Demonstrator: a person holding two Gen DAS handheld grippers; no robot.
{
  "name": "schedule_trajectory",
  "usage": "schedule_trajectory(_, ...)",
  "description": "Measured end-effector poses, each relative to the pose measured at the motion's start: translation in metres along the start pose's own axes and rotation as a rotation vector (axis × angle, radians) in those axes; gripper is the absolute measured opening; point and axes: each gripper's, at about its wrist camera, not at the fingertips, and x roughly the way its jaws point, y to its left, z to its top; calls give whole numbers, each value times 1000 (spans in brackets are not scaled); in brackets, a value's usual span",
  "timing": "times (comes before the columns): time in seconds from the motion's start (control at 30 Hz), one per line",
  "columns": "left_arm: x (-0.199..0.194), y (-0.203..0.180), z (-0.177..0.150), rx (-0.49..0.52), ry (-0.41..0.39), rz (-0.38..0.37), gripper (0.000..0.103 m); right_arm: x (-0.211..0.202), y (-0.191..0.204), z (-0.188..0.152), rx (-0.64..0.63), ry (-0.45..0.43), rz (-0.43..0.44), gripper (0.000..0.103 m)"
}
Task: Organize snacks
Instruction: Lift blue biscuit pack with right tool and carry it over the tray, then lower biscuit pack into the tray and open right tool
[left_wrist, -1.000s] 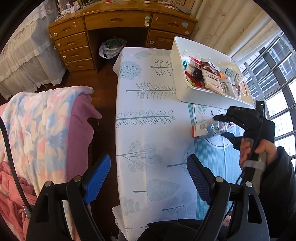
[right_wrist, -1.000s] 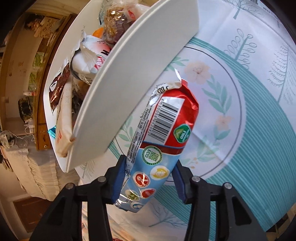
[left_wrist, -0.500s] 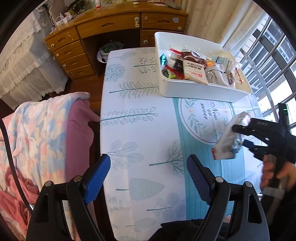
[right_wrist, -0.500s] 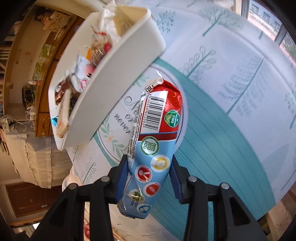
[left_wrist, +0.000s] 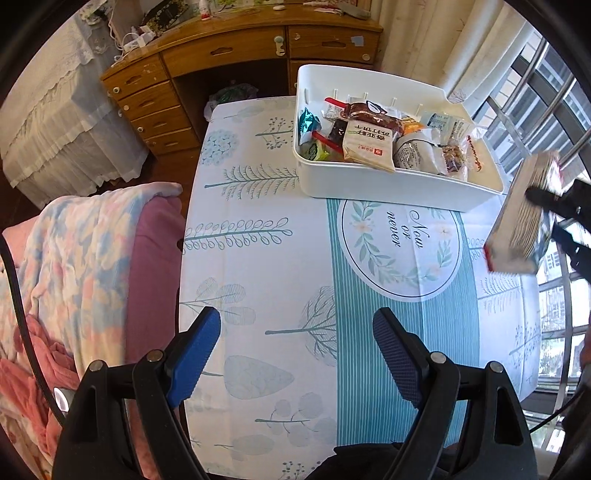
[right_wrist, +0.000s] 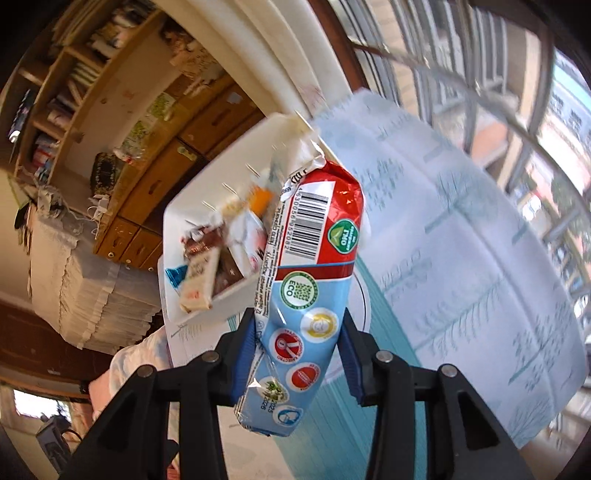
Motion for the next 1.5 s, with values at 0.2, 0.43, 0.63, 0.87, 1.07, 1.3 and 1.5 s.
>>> schedule_trajectory(0.2,2,0,-3,-76,-10,22,84,5,18,35,-149,-76,5,42)
schedule_trajectory(0.43,1,4,-7,-123,-44,23,84,40,34,56,-318,-140,-42,42)
schedule_trajectory(0.63,1,15,-10,-191,-80,38,84,72,40,65,-370,-121,-45,44)
schedule_trajectory(0.87,-7,24,-15,-227,-103,38,84,61,56,62,-427,-174,-40,75)
schedule_trajectory(1.07,-28,30,-30,-214,-152,14,84,31,66,36,-466,-178,-53,86)
schedule_trajectory(1.3,-72,42,-65,-161,-233,-53,88,-24,57,-33,-449,-171,-82,94)
schedule_trajectory(1.5,-104,46,-101,-97,-243,-117,96,-64,39,-108,-434,-119,-124,97)
